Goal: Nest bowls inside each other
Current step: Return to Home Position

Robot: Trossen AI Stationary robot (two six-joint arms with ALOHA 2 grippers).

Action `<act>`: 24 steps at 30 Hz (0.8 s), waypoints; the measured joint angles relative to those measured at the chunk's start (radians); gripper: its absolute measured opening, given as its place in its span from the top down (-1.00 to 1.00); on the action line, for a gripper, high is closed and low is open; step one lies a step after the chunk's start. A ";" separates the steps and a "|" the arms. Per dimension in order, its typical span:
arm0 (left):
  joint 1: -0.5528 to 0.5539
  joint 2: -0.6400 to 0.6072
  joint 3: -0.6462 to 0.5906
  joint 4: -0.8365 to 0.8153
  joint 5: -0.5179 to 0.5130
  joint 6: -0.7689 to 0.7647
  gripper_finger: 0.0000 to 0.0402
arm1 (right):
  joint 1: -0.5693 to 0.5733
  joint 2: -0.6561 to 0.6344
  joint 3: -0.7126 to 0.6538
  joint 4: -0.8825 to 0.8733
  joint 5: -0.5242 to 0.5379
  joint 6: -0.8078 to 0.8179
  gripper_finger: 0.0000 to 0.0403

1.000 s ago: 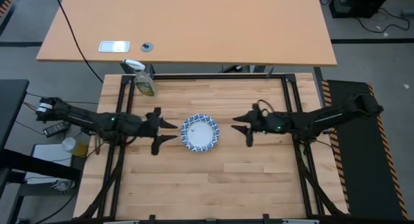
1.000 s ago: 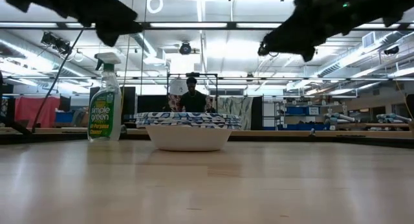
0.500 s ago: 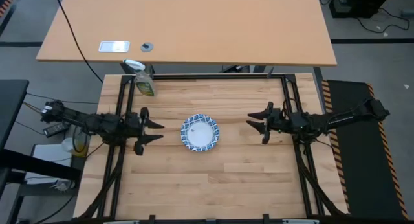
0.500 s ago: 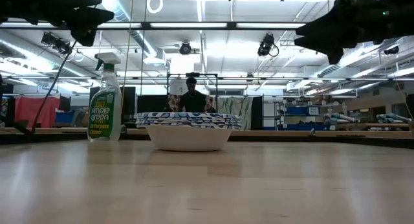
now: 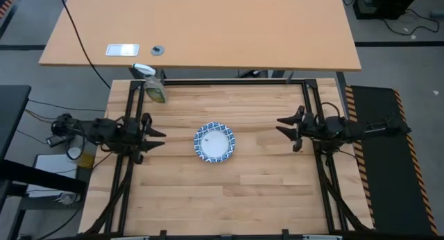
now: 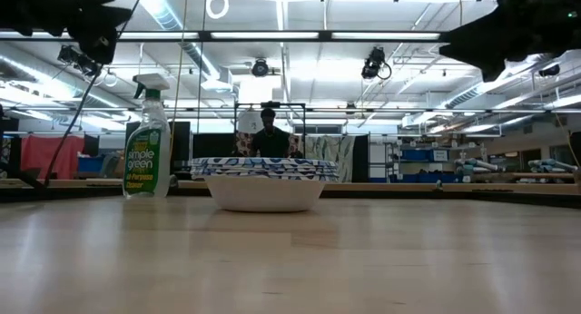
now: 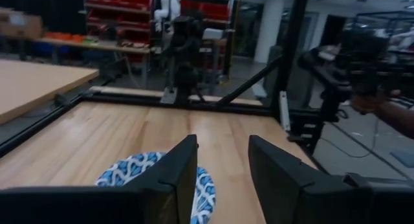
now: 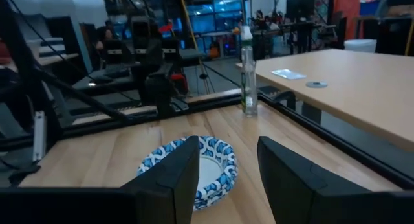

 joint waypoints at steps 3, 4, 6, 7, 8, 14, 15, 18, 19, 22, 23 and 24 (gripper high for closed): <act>0.000 -0.019 0.000 0.000 0.014 0.010 0.36 | -0.006 -0.064 -0.017 -0.004 -0.029 0.000 0.19; 0.000 -0.022 -0.005 0.008 0.014 0.010 0.38 | -0.007 -0.085 -0.031 -0.001 -0.039 0.000 0.19; 0.000 -0.031 -0.038 0.053 0.019 0.011 0.41 | -0.007 -0.125 -0.070 0.022 -0.047 0.004 0.19; 0.000 -0.035 -0.063 0.079 0.029 0.009 0.42 | -0.007 -0.143 -0.091 0.033 -0.047 0.013 0.19; 0.000 -0.037 -0.094 0.111 0.044 0.004 0.42 | -0.007 -0.160 -0.112 0.046 -0.047 0.021 0.19; 0.000 -0.076 -0.215 0.191 0.080 -0.045 0.43 | -0.007 -0.252 -0.201 0.094 -0.047 0.022 0.19; 0.000 -0.087 -0.218 0.191 0.095 -0.045 0.43 | -0.007 -0.267 -0.208 0.092 -0.047 0.020 0.19; 0.000 -0.097 -0.217 0.223 0.147 -0.018 0.43 | -0.007 -0.298 -0.208 0.073 -0.047 0.012 0.19; 0.000 -0.096 -0.217 0.233 0.171 -0.005 0.43 | -0.007 -0.296 -0.208 0.079 -0.047 0.004 0.19; -0.001 -0.092 -0.217 0.231 0.219 0.027 0.43 | -0.007 -0.295 -0.208 0.071 -0.044 -0.010 0.19; -0.001 -0.093 -0.217 0.233 0.253 0.038 0.43 | -0.007 -0.295 -0.208 0.067 -0.038 -0.010 0.19; -0.001 -0.093 -0.217 0.237 0.288 0.050 0.43 | -0.007 -0.295 -0.208 0.063 -0.029 -0.007 0.19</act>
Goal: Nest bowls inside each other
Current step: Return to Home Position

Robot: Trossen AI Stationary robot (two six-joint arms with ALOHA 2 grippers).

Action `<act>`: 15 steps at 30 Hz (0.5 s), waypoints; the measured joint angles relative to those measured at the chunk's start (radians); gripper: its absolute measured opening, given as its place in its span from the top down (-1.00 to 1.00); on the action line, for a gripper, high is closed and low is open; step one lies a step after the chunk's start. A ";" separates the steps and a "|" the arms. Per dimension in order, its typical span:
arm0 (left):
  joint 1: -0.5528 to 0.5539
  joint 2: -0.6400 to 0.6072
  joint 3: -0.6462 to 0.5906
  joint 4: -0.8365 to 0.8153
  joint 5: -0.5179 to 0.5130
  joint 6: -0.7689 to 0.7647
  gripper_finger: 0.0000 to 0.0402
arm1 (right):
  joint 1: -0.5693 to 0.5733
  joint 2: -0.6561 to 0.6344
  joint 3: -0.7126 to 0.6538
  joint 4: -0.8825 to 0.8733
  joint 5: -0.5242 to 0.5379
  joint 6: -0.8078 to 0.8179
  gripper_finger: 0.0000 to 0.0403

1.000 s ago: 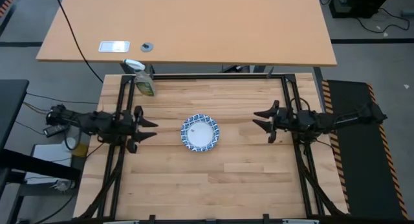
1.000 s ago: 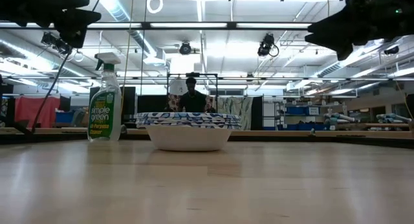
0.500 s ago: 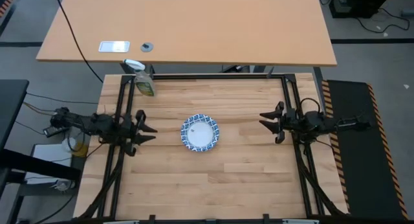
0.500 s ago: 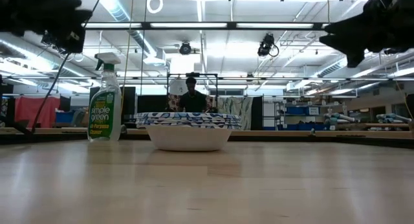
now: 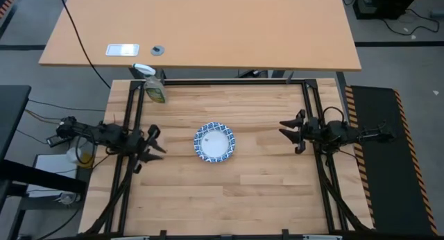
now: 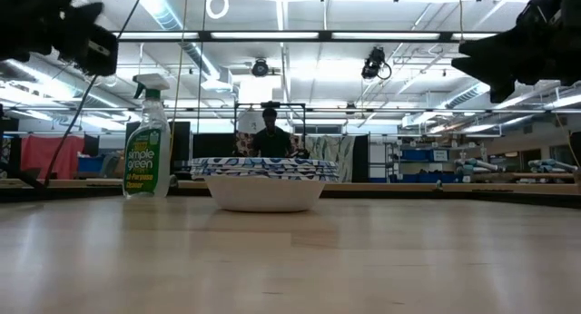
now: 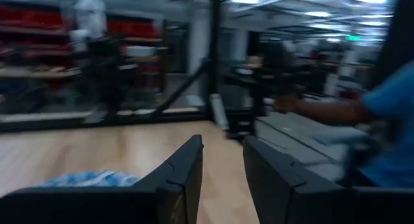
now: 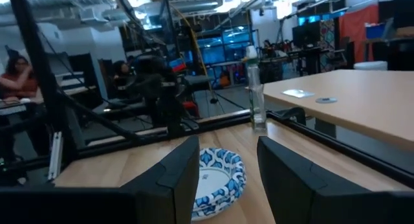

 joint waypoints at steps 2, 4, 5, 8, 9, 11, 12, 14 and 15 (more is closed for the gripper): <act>0.000 0.000 0.000 0.001 0.070 0.025 0.43 | 0.000 0.000 0.000 0.006 0.028 0.012 0.19; 0.000 0.000 0.000 -0.006 0.128 0.053 0.43 | 0.000 0.000 0.000 0.017 0.076 0.026 0.19; 0.000 0.000 -0.001 -0.004 0.140 0.063 0.43 | 0.000 0.000 0.000 0.020 0.101 0.039 0.19; 0.000 0.000 -0.010 -0.006 0.144 0.063 0.43 | 0.000 0.001 0.000 0.023 0.147 0.115 0.19; 0.000 0.002 -0.011 -0.007 0.144 0.063 0.43 | 0.000 0.001 0.000 0.023 0.147 0.132 0.19; 0.000 0.002 -0.012 -0.006 0.114 0.063 0.43 | 0.000 0.001 0.000 0.027 0.137 0.138 0.19; 0.000 0.000 -0.011 -0.002 0.095 0.062 0.43 | 0.000 0.001 0.000 0.031 0.129 0.137 0.19; 0.000 0.001 -0.012 -0.001 0.058 0.061 0.43 | 0.000 0.001 0.000 0.031 0.113 0.137 0.19; 0.001 0.002 -0.011 -0.004 0.039 0.061 0.43 | 0.000 0.001 0.000 0.031 0.109 0.137 0.19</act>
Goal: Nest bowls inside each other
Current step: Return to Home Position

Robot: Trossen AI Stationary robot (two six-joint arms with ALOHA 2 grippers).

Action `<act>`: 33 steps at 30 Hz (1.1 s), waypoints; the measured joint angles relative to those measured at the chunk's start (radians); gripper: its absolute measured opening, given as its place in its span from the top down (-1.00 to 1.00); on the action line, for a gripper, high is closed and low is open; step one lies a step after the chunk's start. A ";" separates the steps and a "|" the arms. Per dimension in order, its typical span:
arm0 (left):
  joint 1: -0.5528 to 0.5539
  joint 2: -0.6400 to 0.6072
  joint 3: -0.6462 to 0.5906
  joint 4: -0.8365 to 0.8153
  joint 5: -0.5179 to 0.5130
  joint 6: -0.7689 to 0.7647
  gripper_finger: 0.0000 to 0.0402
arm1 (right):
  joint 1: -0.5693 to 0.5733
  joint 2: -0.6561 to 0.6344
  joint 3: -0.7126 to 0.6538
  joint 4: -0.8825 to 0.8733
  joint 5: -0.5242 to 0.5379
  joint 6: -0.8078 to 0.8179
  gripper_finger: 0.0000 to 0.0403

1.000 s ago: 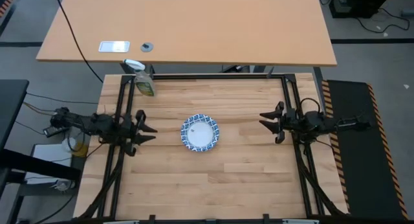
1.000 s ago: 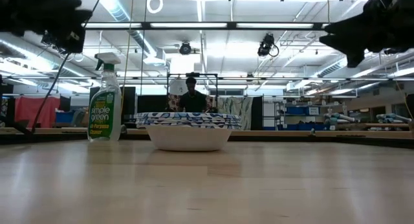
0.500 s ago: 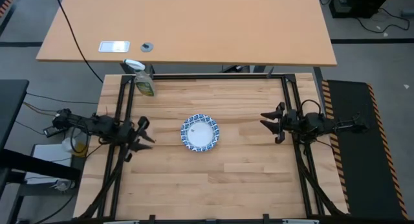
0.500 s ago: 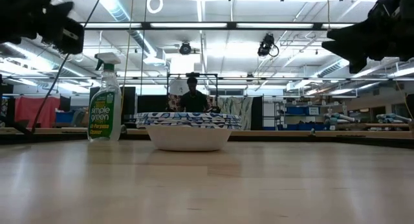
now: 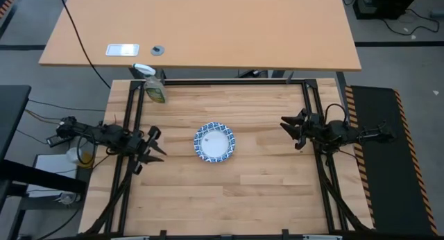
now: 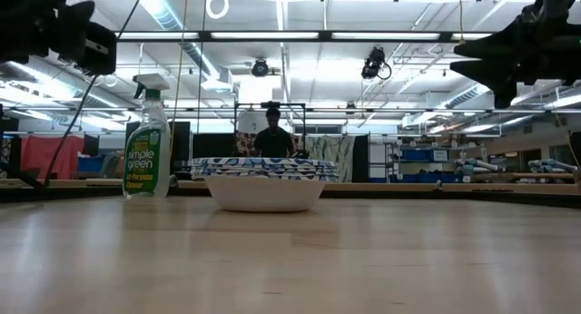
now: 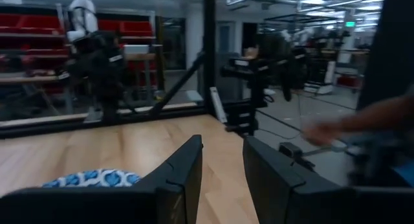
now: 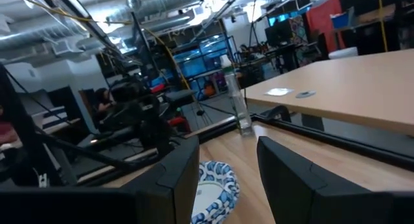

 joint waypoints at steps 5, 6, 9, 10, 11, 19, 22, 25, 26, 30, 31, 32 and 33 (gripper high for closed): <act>0.000 0.000 0.000 0.000 -0.022 -0.012 0.43 | 0.000 0.000 0.000 0.000 -0.001 0.000 0.19; 0.000 0.000 0.000 0.000 -0.022 -0.006 0.43 | 0.000 0.000 0.000 0.000 -0.001 0.000 0.19; 0.000 0.000 0.000 0.000 -0.022 -0.006 0.43 | 0.000 0.000 0.000 0.000 -0.001 0.000 0.19; 0.000 0.000 0.000 0.000 -0.022 -0.005 0.43 | 0.000 0.000 0.000 0.000 -0.001 0.000 0.19; 0.000 0.000 0.000 0.000 -0.022 -0.005 0.43 | 0.000 0.000 0.000 0.000 -0.001 0.000 0.19; 0.000 0.000 0.000 0.000 -0.022 -0.005 0.43 | 0.000 0.000 0.000 0.000 -0.001 -0.001 0.19; 0.000 0.000 0.000 0.000 -0.022 -0.005 0.43 | 0.000 0.000 0.000 0.000 -0.001 -0.001 0.19; 0.000 0.000 0.000 0.000 -0.022 -0.005 0.43 | 0.000 0.000 0.000 0.000 -0.001 -0.001 0.19; 0.000 0.000 0.000 0.000 -0.022 -0.005 0.43 | 0.000 0.000 0.000 0.000 -0.001 -0.001 0.19; 0.000 0.000 0.000 0.000 -0.022 -0.005 0.43 | 0.000 0.000 0.000 0.000 -0.001 -0.001 0.19; 0.000 0.000 0.000 0.000 -0.022 -0.005 0.43 | 0.000 0.000 0.000 0.000 -0.001 -0.001 0.19; 0.000 0.000 0.000 0.000 -0.022 -0.005 0.43 | 0.000 0.000 0.000 0.000 -0.001 -0.001 0.19; 0.000 0.000 0.000 0.000 -0.022 -0.005 0.43 | 0.000 0.000 0.000 0.000 -0.001 -0.001 0.19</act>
